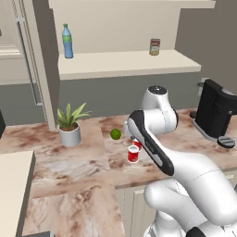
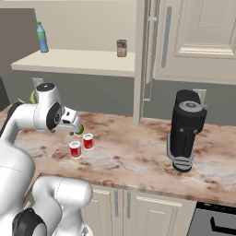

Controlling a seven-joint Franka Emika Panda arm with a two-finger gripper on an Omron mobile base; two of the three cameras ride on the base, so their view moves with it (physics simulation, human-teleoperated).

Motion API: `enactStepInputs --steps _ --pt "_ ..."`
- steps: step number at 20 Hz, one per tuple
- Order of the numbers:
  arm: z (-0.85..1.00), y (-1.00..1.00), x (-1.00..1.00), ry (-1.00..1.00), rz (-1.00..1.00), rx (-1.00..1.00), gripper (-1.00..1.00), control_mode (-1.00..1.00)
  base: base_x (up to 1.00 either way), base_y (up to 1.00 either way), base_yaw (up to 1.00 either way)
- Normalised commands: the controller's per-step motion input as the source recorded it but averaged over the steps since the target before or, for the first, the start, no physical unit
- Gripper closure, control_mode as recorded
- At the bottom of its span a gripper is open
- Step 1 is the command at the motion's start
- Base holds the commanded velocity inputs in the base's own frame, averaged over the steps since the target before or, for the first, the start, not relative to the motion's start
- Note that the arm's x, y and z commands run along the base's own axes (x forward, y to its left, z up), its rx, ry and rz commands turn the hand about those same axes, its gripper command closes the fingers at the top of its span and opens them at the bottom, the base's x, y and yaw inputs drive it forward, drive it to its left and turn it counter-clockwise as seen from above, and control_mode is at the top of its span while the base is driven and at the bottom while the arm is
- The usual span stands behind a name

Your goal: Pick the cans from the counter and place them in their designated side in the cabinet.

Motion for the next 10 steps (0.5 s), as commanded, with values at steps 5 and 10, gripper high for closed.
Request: enactStepInputs --steps 5,10 --pt "-0.2 0.0 0.01 0.04 0.0 0.0 -1.0 -1.0 0.0 0.0 0.0" --pt "-0.24 0.0 0.0 0.05 0.0 0.0 -1.0 -1.0 0.0 0.0 0.0"
